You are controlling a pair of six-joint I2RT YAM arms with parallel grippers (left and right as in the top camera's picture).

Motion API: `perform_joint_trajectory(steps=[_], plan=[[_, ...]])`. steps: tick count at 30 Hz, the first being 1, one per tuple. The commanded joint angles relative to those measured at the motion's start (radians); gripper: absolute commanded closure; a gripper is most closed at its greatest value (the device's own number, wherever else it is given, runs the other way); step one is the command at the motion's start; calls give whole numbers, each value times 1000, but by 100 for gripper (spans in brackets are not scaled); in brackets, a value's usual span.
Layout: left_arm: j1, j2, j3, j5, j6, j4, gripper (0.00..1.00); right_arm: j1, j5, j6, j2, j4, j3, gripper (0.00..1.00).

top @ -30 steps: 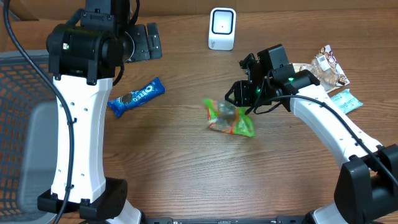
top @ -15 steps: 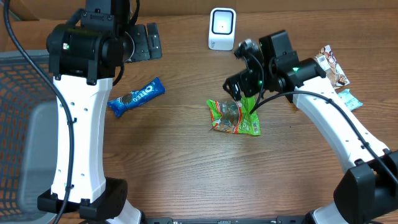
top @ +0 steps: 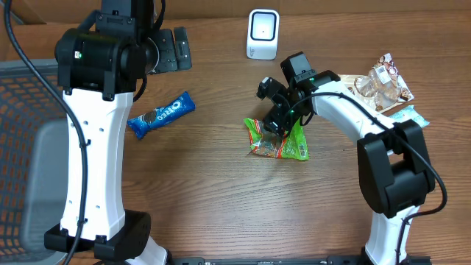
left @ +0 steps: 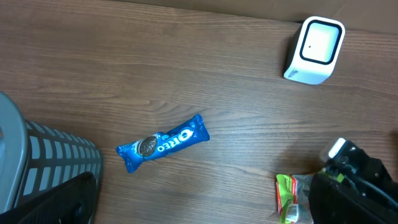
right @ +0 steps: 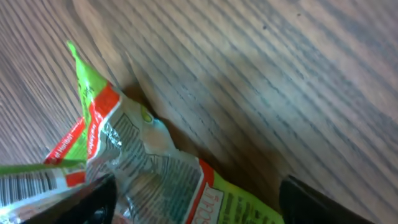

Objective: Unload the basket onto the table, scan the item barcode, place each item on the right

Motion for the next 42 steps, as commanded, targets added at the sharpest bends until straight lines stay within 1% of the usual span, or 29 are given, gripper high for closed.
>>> perform_joint_trajectory(steps=[1,5,7,8,10,11,12,13,14,15,16,17,19,20,22,23,24,26,27,28,29,30,31,32,33,34,37,39,42], plan=[[0,1,-2,-13,19,4,0,-15,3,-68,51,-16,6,26],[0,1,-2,-13,19,4,0,-19,-3,-68,71,-66,6,37],[0,1,-2,-13,19,4,0,-19,-21,-68,74,-105,5,44],[0,1,-2,-13,19,4,0,-19,-28,-67,74,-122,5,50],[0,1,-2,-13,19,4,0,-19,-38,-49,74,-147,5,70],[0,1,-2,-13,19,4,0,-19,-43,-1,74,-146,5,84],[0,1,-2,-13,19,4,0,-19,-49,45,74,-139,5,93],[0,1,-2,-13,19,4,0,-19,-62,106,74,-127,5,96],[0,1,-2,-13,19,4,0,-19,-77,174,74,-110,5,96],[0,1,-2,-13,19,4,0,-19,-98,301,74,-82,7,96],[0,1,-2,-13,19,4,0,-19,-111,385,74,-69,10,96],[0,1,-2,-13,19,4,0,-19,-120,505,74,-55,15,96],[0,1,-2,-13,19,4,0,-21,-84,658,74,-69,28,96],[0,1,-2,-13,19,4,0,-26,-55,818,74,-99,38,96],[0,1,-2,-13,19,4,0,-43,-76,1050,74,-137,50,96],[0,1,-2,-13,19,4,0,-52,-120,1137,74,-137,50,96],[0,1,-2,-13,19,4,0,-60,-177,1188,74,-130,50,96],[0,1,-2,-13,19,4,0,-67,-253,1194,74,-92,48,96],[0,1,-2,-13,19,4,0,-67,-263,1181,74,-74,48,92],[0,1,-2,-13,19,4,0,-67,-269,1144,74,-59,49,72],[0,1,-2,-13,19,4,0,-66,-280,1082,74,-45,49,55],[0,1,-2,-13,19,4,0,-67,-283,1016,74,-35,49,34],[0,1,-2,-13,19,4,0,-67,-281,962,74,-29,49,19],[0,1,-2,-13,19,4,0,-67,-282,916,74,-23,49,9],[0,1,-2,-13,19,4,0,-67,-281,870,74,-16,49,3],[0,1,-2,-13,19,4,0,-67,-278,845,74,-11,49,1],[0,1,-2,-13,19,4,0,-66,-260,800,74,22,45,0],[0,1,-2,-13,19,4,1,-56,-241,801,75,53,32,0],[0,1,-2,-13,19,4,0,-33,-245,844,89,75,13,0]])
